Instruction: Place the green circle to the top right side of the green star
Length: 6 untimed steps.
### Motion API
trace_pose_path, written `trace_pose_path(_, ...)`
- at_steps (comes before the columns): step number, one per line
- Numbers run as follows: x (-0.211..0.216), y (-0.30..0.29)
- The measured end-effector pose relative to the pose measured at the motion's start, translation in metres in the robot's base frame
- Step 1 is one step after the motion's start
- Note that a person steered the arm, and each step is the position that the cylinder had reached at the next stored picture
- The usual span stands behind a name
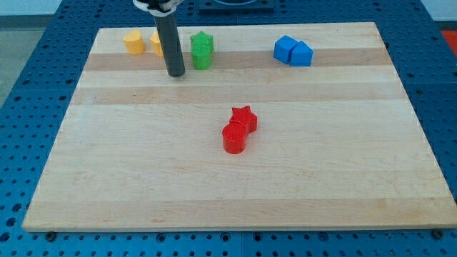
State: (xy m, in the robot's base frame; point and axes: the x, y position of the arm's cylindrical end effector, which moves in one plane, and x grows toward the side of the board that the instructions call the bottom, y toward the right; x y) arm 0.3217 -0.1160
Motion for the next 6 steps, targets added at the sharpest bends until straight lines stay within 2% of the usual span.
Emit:
trace_pose_path(3,-0.024,0.084)
trace_pose_path(5,-0.057,0.095)
trace_pose_path(6,-0.06,0.095)
